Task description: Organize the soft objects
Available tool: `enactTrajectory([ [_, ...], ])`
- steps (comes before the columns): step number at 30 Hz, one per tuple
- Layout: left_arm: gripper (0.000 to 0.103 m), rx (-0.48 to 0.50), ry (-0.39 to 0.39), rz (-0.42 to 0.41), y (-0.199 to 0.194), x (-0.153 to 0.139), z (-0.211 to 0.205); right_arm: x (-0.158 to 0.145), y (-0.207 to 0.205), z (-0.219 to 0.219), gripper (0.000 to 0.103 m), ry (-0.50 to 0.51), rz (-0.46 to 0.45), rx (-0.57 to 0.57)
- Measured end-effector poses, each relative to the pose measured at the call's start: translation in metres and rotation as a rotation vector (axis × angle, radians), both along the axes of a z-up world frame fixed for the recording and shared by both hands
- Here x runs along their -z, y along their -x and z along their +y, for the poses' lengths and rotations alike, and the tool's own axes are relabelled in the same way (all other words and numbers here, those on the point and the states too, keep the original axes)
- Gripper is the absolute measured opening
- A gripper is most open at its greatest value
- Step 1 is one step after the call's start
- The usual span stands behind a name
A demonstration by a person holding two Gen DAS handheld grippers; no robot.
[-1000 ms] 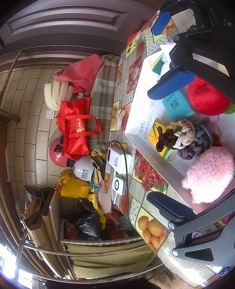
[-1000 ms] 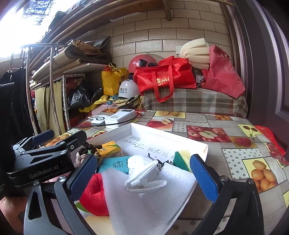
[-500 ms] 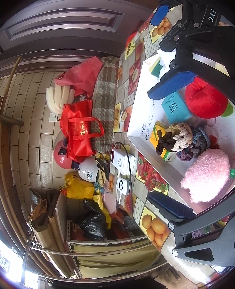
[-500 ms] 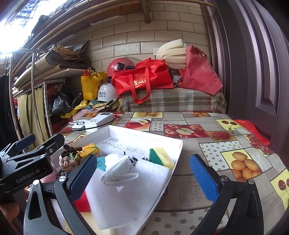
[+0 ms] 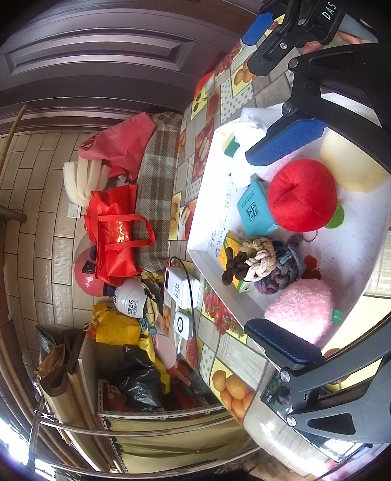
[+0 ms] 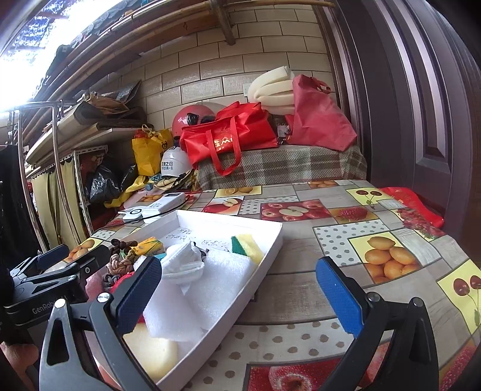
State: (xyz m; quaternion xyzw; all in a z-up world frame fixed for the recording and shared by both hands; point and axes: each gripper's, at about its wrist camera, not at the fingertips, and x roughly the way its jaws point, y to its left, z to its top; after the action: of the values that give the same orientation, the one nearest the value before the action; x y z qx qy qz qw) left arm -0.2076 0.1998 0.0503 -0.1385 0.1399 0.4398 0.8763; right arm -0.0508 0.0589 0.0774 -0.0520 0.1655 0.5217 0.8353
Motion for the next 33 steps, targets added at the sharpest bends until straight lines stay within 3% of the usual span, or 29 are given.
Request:
enactTrajectory([
  [6, 0.103, 0.075, -0.015, 0.008, -0.001, -0.002, -0.028, -0.004, 0.003, -0.048, 0.103, 0.005, -0.037, 0.045],
  [11, 0.103, 0.083, -0.077, 0.073, -0.009, -0.005, -0.05, -0.02, -0.001, -0.107, 0.103, -0.157, -0.022, 0.124],
  [13, 0.103, 0.067, -0.083, 0.095, -0.01, -0.007, -0.058, -0.018, -0.008, -0.117, 0.103, -0.142, 0.025, 0.147],
  [17, 0.103, 0.007, -0.057, 0.089, -0.001, -0.014, -0.073, -0.008, -0.026, -0.119, 0.103, -0.053, 0.149, 0.163],
  [20, 0.103, -0.01, -0.041, 0.079, 0.006, -0.023, -0.081, -0.007, -0.024, -0.127, 0.103, -0.083, 0.148, 0.179],
  [24, 0.103, -0.132, 0.003, 0.108, 0.013, -0.035, -0.084, -0.009, -0.016, -0.125, 0.103, -0.085, 0.11, 0.162],
  [29, 0.103, -0.074, 0.126, 0.089, 0.021, -0.042, -0.081, -0.009, -0.018, -0.13, 0.103, -0.11, 0.115, 0.151],
  [33, 0.103, -0.102, 0.114, 0.143, 0.018, -0.048, -0.089, -0.008, -0.023, -0.136, 0.103, -0.136, 0.145, 0.157],
])
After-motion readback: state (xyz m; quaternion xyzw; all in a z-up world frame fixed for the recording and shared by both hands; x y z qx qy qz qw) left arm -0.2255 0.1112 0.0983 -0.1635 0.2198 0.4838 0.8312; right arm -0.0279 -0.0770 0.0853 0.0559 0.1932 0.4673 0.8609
